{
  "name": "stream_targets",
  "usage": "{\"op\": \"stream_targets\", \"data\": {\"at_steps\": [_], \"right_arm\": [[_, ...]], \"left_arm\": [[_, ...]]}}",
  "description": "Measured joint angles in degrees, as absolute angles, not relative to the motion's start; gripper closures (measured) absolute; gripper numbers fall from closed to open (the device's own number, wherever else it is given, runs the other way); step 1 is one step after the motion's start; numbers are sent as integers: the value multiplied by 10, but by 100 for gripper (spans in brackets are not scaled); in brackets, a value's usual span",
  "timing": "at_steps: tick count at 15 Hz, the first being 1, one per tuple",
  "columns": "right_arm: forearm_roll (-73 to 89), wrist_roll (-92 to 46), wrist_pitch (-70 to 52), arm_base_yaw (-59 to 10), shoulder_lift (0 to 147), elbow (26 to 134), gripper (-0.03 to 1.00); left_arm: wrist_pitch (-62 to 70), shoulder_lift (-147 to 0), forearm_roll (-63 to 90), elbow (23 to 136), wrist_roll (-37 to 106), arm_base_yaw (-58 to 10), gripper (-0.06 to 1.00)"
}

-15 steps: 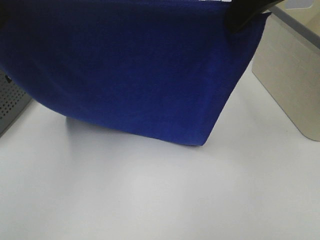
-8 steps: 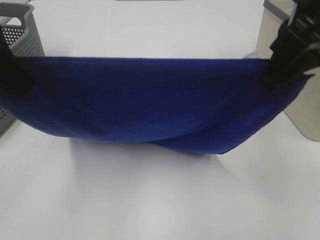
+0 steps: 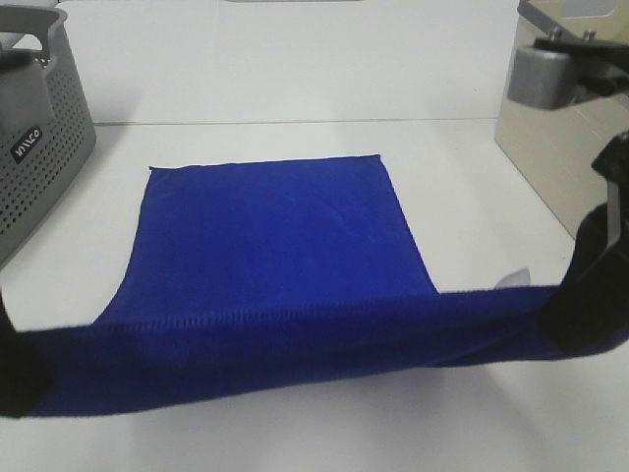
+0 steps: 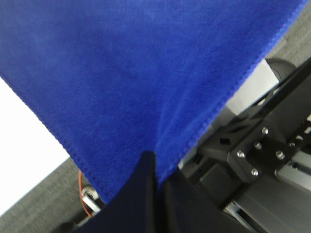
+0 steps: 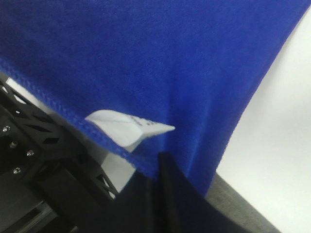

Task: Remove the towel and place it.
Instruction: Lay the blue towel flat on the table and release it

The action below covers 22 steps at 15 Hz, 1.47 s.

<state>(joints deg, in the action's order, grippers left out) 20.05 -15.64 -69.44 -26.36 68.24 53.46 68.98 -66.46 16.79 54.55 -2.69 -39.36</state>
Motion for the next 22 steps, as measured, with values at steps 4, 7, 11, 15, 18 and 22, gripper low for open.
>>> {"op": "stream_targets", "data": {"at_steps": [4,7,11,15,18,22], "right_arm": [[263,-164,-692,-264,682,468,95],[288,-170,-692,-264,682,413,95],[304,-175,-691,-264,750,387,95],[305,-182,-690,-264,846,386,95],[307,-189,-689,-264,928,387,95],[309,-205,-663,-264,1010,388,95]], "left_arm": [[678,-664,194,452,-26,-394,94],[672,-663,234,401,0,-394,94],[670,-713,242,383,30,-394,94],[651,-811,241,383,59,-394,94],[626,-891,247,383,91,-394,94],[610,-972,270,384,131,-394,94]]}}
